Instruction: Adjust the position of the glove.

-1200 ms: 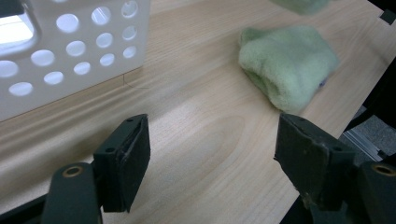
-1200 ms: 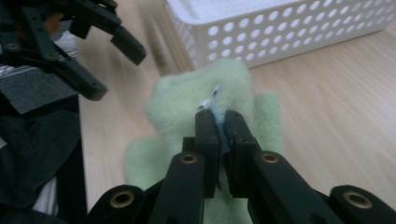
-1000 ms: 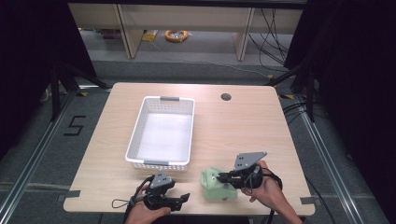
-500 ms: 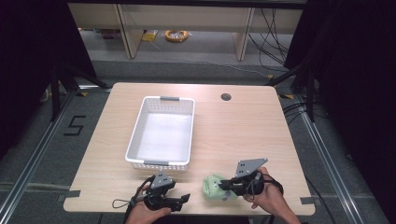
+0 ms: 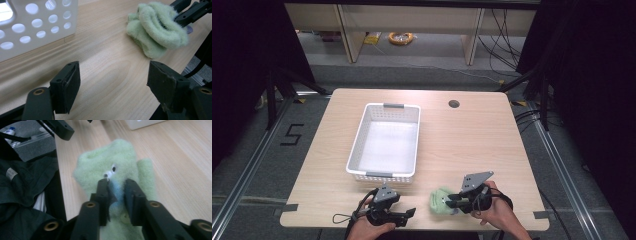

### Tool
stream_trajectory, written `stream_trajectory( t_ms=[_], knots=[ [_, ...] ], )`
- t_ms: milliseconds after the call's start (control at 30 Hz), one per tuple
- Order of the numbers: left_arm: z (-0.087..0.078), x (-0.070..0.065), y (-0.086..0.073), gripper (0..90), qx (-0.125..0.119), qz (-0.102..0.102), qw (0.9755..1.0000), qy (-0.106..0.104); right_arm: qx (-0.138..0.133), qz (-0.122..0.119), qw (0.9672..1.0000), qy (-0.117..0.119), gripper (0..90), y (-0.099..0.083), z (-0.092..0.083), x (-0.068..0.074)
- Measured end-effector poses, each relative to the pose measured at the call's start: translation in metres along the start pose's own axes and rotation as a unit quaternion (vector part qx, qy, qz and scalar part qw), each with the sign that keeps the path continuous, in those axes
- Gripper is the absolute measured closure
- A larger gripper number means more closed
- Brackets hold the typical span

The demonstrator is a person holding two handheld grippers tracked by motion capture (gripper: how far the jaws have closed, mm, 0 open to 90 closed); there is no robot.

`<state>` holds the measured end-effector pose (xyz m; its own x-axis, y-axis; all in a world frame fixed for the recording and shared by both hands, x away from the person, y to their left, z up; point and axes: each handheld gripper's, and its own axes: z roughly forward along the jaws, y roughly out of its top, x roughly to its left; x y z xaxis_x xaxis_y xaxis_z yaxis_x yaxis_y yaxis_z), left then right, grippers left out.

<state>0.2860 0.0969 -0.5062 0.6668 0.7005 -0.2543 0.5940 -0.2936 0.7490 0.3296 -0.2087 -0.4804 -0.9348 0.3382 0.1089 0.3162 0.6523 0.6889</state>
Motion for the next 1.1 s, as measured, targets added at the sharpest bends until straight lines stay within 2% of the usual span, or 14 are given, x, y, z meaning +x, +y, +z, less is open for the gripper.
stream_trajectory(
  t_ms=[67,167,267,300,333,400,500,567,600,833,967,1000,1033,1100],
  knots=[
    [0.001,-0.001,0.0,25.9,-0.008,-0.009,0.9999,0.0,-0.004,0.01,0.9999,-0.004,66.2,0.0,-0.001,0.0],
    [0.0,-0.001,0.001,25.9,-0.004,-0.003,1.0,0.0,-0.011,0.029,0.9994,-0.016,57.4,0.001,-0.006,0.002],
    [0.0,-0.002,0.004,25.9,-0.014,-0.011,0.9998,-0.002,-0.029,0.06,0.9971,-0.035,52.7,-0.001,-0.015,0.0],
    [-0.001,-0.002,0.004,25.9,-0.01,-0.006,0.9999,-0.002,-0.033,0.076,0.9958,-0.04,51.9,-0.003,-0.02,-0.002],
    [0.0,-0.003,0.005,25.9,-0.015,-0.018,0.9997,-0.011,-0.035,0.081,0.9951,-0.045,51.2,-0.004,-0.022,-0.002],
    [0.0,-0.004,0.008,26.0,-0.018,-0.023,0.9995,-0.015,-0.034,0.11,0.9909,-0.069,50.7,-0.01,-0.029,-0.003],
    [0.002,-0.007,0.013,26.6,-0.018,-0.034,0.9989,-0.026,-0.032,0.132,0.9865,-0.092,49.7,-0.016,-0.034,-0.003],
    [0.005,-0.012,0.018,27.2,-0.022,-0.038,0.9983,-0.038,-0.029,0.139,0.9856,-0.091,49.8,-0.018,-0.034,-0.004],
    [0.006,-0.014,0.02,27.5,-0.022,-0.035,0.9983,-0.04,-0.025,0.156,0.9829,-0.094,49.8,-0.019,-0.035,-0.003],
    [0.029,-0.026,0.036,29.7,-0.003,-0.038,0.9972,-0.064,-0.024,0.182,0.9789,-0.091,50.0,-0.022,-0.031,-0.006],
    [0.042,-0.025,0.042,31.8,0.014,-0.047,0.9965,-0.068,-0.019,0.179,0.9801,-0.084,50.0,-0.022,-0.028,-0.007],
    [0.045,-0.025,0.043,33.1,0.018,-0.046,0.9963,-0.071,-0.017,0.187,0.9785,-0.086,50.1,-0.023,-0.026,-0.006],
    [0.047,-0.025,0.043,33.9,0.022,-0.045,0.996,-0.074,-0.014,0.175,0.9806,-0.087,50.6,-0.024,-0.026,-0.009],
    [0.052,-0.027,0.042,35.7,0.032,-0.046,0.9962,-0.067,-0.011,0.178,0.9801,-0.088,50.8,-0.026,-0.024,-0.009]
  ],
)
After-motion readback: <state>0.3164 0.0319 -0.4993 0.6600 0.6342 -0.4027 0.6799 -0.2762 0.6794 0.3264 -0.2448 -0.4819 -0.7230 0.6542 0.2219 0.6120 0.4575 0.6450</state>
